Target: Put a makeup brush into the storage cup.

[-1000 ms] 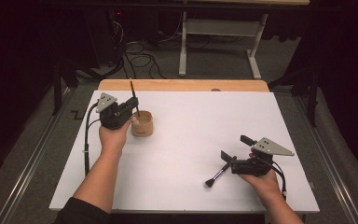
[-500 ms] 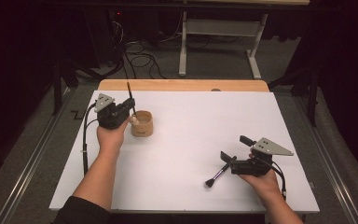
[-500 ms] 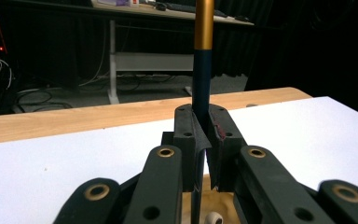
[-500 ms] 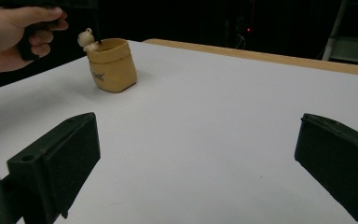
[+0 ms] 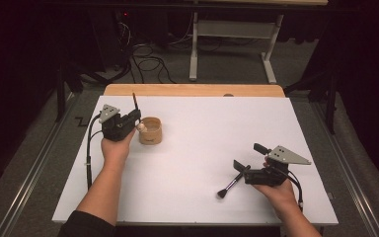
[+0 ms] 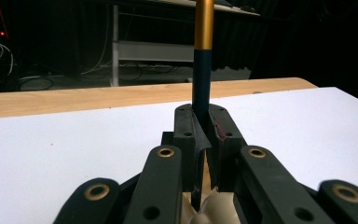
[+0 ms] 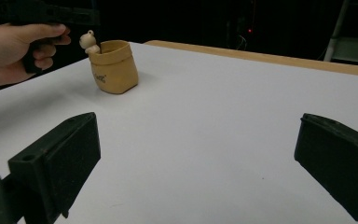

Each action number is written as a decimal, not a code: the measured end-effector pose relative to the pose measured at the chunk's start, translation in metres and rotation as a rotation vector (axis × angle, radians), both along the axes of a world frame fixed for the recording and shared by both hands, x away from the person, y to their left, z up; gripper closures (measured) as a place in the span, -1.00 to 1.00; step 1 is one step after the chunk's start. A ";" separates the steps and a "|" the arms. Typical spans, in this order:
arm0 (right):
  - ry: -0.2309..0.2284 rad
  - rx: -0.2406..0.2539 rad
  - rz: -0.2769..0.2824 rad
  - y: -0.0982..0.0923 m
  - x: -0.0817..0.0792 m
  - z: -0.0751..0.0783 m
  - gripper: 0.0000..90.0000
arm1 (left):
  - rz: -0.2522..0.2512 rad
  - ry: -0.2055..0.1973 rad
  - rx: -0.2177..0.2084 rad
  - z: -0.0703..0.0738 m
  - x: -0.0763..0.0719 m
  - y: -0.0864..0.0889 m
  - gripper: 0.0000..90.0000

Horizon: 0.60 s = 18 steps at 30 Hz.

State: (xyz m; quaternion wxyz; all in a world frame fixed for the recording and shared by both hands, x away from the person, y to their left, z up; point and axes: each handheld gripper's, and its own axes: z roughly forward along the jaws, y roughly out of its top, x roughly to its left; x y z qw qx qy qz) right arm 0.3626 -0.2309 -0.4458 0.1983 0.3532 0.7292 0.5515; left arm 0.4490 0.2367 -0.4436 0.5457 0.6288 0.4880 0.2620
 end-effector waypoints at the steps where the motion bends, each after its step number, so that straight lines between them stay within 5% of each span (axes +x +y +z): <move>1: 0.000 0.000 0.000 0.000 0.000 0.000 -0.98 | -0.002 0.001 0.000 -0.001 0.000 0.000 0.85; 18: 0.002 0.000 0.000 0.000 0.000 0.000 -0.98 | -0.016 0.017 -0.005 -0.004 -0.001 -0.002 0.84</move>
